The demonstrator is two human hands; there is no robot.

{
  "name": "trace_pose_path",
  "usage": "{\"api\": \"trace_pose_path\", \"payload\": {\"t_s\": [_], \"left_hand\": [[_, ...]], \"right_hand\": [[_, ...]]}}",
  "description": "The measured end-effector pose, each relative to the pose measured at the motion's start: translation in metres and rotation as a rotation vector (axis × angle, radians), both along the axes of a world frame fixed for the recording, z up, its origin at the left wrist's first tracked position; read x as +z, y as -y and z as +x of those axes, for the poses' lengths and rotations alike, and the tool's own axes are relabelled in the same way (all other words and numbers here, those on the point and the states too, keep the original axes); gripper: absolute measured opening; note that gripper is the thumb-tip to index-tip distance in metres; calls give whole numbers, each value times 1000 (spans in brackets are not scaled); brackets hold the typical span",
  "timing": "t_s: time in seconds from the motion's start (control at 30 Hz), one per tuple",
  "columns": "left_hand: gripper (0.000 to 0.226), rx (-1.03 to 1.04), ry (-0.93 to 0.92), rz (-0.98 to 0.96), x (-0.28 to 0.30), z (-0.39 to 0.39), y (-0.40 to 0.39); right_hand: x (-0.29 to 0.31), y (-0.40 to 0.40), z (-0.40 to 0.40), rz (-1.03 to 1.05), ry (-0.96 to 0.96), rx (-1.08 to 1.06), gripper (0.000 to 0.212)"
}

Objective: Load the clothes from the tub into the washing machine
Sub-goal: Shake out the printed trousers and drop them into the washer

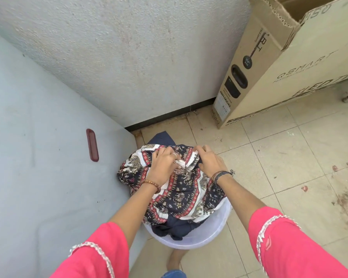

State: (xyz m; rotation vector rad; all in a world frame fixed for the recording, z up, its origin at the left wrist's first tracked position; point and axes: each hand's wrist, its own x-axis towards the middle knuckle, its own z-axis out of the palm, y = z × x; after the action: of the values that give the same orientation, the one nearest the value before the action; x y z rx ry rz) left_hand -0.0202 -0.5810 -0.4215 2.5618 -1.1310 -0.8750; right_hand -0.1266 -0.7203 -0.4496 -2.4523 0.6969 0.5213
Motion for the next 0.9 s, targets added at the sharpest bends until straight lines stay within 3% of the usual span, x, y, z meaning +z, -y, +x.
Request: {"api": "trace_pose_path", "payload": {"t_s": [0.1,0.17,0.23,0.4,0.47,0.67,0.9], "left_hand": [[8,172,-197,-210,19,0,-6],[7,332,-399,-366,37,1,-6],[9,462,-477,-478,52,7,-4],[17,713,-529,-740,92,19,-7],[17,835,-508,-814,106,23,-15],[17,1058,-477,-1045,166,20,-26],[23,1012,-475,-1359,291,11,-10]], "right_hand": [[-3,-2,-1,-29,2,51,61],[-2,-5,-1,-27,16,15,52],[1,-7,3,25,48,-76,37],[35,-12,6,327,252,-344,7],[60,-15,4,401,315,-409,5],[130,-23,9,271,420,-504,4],[216,-35,-14,123,439,-609,8]]}}
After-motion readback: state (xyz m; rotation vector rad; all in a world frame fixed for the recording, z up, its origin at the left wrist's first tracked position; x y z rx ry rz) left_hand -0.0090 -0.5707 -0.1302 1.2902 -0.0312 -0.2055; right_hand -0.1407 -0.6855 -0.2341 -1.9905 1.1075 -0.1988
